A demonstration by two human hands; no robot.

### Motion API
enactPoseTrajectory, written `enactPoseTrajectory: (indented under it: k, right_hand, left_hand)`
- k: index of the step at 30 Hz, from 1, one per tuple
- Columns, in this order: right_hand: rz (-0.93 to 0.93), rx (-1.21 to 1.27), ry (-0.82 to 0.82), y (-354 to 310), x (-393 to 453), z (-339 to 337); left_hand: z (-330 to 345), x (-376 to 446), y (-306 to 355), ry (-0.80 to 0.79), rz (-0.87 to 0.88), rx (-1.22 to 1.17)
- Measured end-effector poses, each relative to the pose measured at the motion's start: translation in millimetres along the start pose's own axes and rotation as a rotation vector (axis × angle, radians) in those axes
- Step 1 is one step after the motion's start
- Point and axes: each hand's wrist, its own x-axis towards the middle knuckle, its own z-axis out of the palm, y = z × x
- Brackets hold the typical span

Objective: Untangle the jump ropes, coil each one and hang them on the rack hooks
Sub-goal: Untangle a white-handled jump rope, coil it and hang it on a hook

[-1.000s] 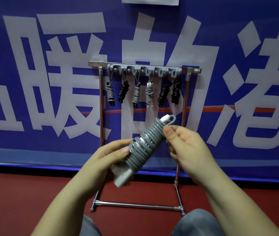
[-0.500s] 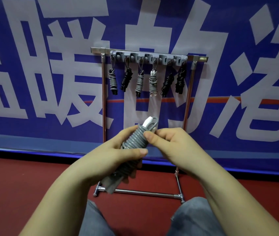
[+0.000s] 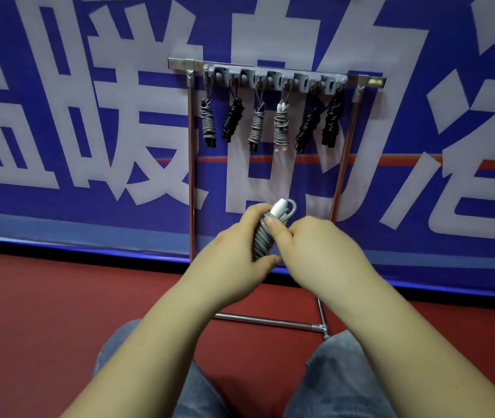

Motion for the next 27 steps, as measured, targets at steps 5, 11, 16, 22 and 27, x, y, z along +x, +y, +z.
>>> enactPoseTrajectory:
  k: [5, 11, 16, 22, 27]
  right_hand:
    - [0.012, 0.182, -0.032, 6, 1, 5]
    - [-0.041, 0.320, 0.060, 7, 0, 5]
    - [-0.114, 0.332, 0.072, 2, -11, 9]
    - [-0.188, 0.473, 0.070, 5, -14, 5]
    - [-0.216, 0.773, 0.243, 6, -18, -5]
  left_hand:
    - [-1, 4, -1, -0.089, -0.107, -0.187]
    - [4, 1, 3, -0.209, -0.355, -1.004]
    - [7, 4, 7, -0.069, -0.374, -0.902]
    - [1, 5, 5, 0.088, -0.259, -0.906]
    - [2, 2, 5, 0.042, -0.199, -0.954]
